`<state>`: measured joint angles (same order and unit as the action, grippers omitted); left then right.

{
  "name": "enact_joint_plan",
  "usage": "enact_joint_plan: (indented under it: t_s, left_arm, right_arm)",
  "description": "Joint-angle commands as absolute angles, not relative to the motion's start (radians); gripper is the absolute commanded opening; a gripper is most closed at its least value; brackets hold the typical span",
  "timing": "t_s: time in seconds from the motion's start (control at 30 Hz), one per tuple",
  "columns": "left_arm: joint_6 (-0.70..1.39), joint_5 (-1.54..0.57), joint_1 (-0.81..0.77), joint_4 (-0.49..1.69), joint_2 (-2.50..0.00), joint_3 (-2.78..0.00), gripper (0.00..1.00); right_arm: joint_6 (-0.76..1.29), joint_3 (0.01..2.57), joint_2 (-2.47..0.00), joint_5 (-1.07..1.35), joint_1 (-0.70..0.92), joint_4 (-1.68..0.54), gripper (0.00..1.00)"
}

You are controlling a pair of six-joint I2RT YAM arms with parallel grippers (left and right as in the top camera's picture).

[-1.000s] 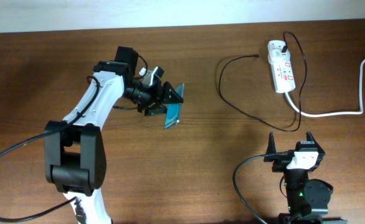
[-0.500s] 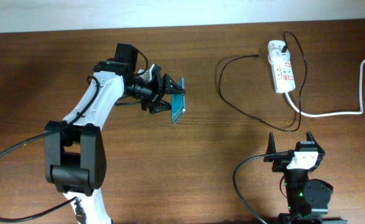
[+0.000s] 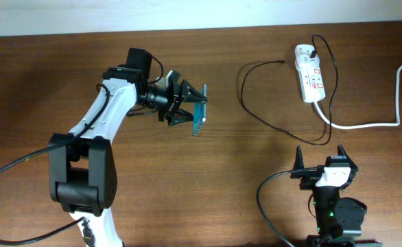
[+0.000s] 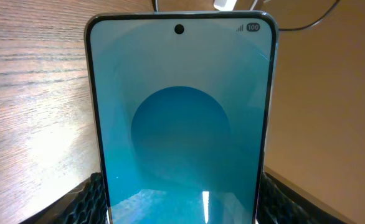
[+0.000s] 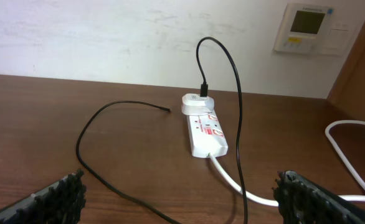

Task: Plug charger to phone and switch on socket

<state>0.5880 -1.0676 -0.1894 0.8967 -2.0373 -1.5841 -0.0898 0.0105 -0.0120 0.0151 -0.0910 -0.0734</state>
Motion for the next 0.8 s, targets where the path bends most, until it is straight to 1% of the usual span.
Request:
enact_joint_plan:
  t_s: [0.0, 0.17, 0.23, 0.3, 0.43, 0.47, 0.5, 0.53, 0.57, 0.6, 0.63, 0.7, 0.77]
  left_arm:
    - [0.614, -1.139, -0.187, 0.901, -2.035, -1.612, 0.3]
    - [0.617, -1.205, -0.187, 0.91, -2.035, -1.612, 0.28]
    - [0.617, -1.229, -0.187, 0.91, -2.035, -1.612, 0.29]
    - [0.617, -1.227, -0.191, 0.909, -2.035, -1.612, 0.29]
    - [0.617, -1.158, -0.194, 0.9, -2.035, -1.612, 0.31]
    - [0.617, -1.119, -0.196, 0.881, -2.035, -1.612, 0.31]
    - [0.617, -1.07, -0.2, 0.872, -2.035, -1.612, 0.31]
    - [0.613, -0.997, -0.2, 0.872, -2.035, -1.612, 0.31]
    - [0.613, -0.968, -0.2, 0.87, -2.035, -1.612, 0.31]
    - [0.612, -0.943, -0.202, 0.863, -2.035, -1.612, 0.31]
    - [0.609, -0.921, -0.205, 0.844, -2.035, -1.612, 0.3]
    - [0.606, -0.915, -0.205, 0.812, -2.035, -1.612, 0.29]
    - [0.583, -0.907, -0.205, 0.794, -2.035, -1.612, 0.29]
  right_arm:
    - [-0.097, 0.006, -0.006, 0.006, -0.096, -0.079, 0.98]
    - [-0.097, 0.006, -0.006, 0.006, -0.096, -0.079, 0.98]
    - [-0.097, 0.006, -0.006, 0.006, -0.096, -0.079, 0.98]
    - [-0.097, 0.006, -0.006, 0.006, -0.096, -0.079, 0.99]
    - [-0.097, 0.006, -0.006, 0.008, -0.096, -0.079, 0.98]
    - [-0.062, 0.006, -0.006, 0.051, -0.096, -0.075, 0.98]
    - [0.043, 0.006, -0.006, 0.079, -0.096, -0.073, 0.98]
    - [0.337, 0.006, -0.006, 0.096, -0.096, -0.072, 0.99]
    - [0.507, 0.006, -0.006, 0.144, -0.096, -0.069, 0.98]
    - [0.616, 0.006, -0.006, 0.251, -0.096, -0.058, 0.98]
    - [0.692, 0.006, -0.006, 0.432, -0.096, -0.048, 0.98]
    - [0.715, 0.006, -0.006, 0.73, -0.096, -0.055, 0.98]
    - [0.715, 0.006, -0.006, 0.923, -0.096, -0.073, 0.98]
